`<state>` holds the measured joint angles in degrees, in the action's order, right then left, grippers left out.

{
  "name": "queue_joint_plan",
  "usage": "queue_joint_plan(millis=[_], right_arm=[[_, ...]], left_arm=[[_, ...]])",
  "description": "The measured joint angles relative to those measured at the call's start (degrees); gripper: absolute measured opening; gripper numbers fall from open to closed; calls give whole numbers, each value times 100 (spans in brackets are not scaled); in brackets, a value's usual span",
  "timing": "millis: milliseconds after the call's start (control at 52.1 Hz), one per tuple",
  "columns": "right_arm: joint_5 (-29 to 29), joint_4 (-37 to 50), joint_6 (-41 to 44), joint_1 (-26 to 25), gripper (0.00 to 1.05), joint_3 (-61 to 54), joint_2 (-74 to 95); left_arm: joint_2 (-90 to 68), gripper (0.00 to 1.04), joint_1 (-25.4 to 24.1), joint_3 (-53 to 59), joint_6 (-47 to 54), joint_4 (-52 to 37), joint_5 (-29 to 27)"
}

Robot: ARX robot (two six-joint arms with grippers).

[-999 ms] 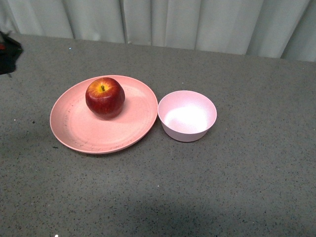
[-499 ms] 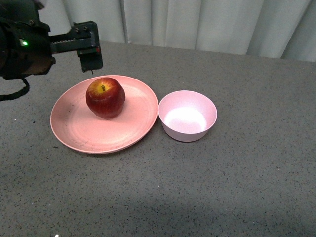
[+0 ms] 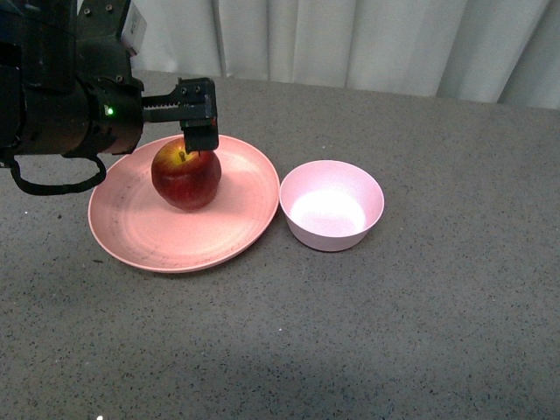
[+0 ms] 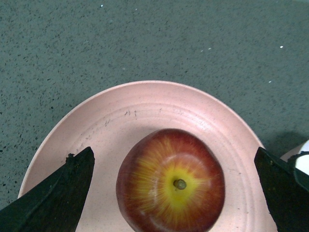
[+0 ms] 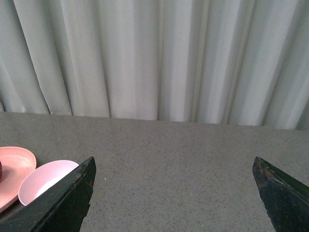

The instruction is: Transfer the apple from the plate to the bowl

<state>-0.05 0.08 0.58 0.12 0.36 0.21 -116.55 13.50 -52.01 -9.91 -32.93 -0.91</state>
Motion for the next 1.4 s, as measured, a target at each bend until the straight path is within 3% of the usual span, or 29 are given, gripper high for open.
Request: queue_joint_plan(millis=[576,692,864,1402], right_arm=[[0,0,-2,2,95,0,0],[0,0,-2,0,95,0,0],[0,0,-2,2,95,0,0],[0,0,0,2,95,0,0]], left_arm=[[-538,98,28,-83,39,46,-50],[-538,77,42,-96,39,46,-42],[-492,70,96,-103,94,48,-87],[188,69,1213,-424,249,417,205]])
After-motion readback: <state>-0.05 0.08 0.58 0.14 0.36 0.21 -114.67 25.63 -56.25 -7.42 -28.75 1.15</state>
